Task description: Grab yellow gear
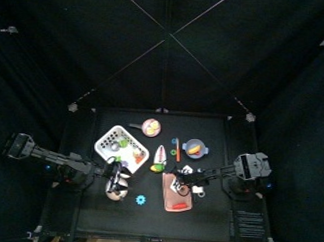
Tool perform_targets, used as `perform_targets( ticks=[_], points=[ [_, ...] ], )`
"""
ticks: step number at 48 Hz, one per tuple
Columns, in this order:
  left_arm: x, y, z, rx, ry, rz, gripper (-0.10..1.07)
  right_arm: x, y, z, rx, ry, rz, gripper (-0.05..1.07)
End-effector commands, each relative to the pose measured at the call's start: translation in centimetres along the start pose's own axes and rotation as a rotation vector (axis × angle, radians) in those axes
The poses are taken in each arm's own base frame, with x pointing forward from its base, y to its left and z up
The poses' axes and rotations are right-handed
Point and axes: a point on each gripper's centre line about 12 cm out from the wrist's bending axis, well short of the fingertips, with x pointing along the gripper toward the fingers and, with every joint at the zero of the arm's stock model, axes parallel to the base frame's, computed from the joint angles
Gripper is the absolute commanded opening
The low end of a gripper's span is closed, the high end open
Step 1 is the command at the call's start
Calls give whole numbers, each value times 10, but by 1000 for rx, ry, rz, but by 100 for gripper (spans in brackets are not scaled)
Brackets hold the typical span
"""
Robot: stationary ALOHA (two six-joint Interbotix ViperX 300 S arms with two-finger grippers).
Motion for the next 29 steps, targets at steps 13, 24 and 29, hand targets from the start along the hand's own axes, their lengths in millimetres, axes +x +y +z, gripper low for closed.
perform_targets(
  ticks=[13,24,29],
  points=[
    [1,0,6,1,-17,-1,95,-39,17,15,-22,-82,51,68],
    [1,0,4,1,-14,-1,95,-39,19,16,-28,-85,50,68],
    [1,0,4,1,-14,-1,95,-41,22,16,-37,-93,55,67]
  ],
)
